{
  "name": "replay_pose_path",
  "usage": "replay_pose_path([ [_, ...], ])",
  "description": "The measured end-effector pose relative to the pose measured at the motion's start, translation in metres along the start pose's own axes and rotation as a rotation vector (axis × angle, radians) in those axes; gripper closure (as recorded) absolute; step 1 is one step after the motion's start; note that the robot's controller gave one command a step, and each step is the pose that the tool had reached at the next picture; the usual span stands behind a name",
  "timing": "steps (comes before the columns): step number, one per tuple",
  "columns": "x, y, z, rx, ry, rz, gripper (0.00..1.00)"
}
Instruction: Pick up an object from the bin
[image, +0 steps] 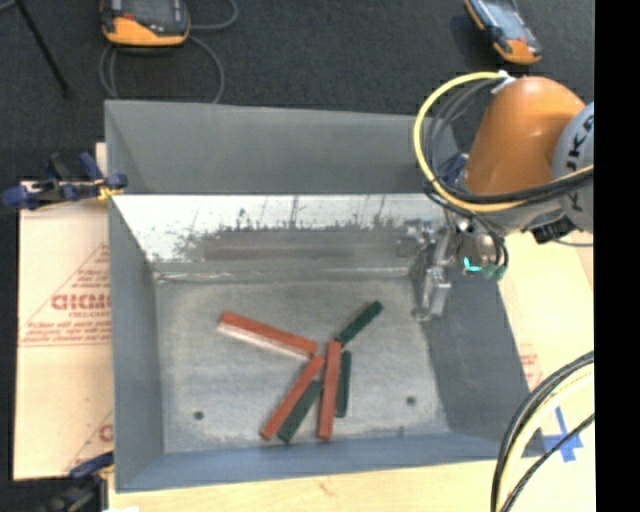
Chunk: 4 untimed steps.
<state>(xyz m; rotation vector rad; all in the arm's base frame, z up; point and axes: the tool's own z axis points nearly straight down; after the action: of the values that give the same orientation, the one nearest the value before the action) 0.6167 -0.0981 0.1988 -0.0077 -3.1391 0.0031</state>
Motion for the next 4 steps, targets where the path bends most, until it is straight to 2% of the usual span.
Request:
replay_pose_path([
  [1,-0.001,0.0,-0.005,0.001,-0.008,-0.002,0.0],
  [2,0.002,0.015,0.033,0.003,-0.016,-0.188,0.0],
  [3,-0.007,0.054,0.043,-0.001,-0.004,-0.359,0.0],
  [4,0.004,0.049,0.05,0.001,-0.008,-0.504,0.0],
])
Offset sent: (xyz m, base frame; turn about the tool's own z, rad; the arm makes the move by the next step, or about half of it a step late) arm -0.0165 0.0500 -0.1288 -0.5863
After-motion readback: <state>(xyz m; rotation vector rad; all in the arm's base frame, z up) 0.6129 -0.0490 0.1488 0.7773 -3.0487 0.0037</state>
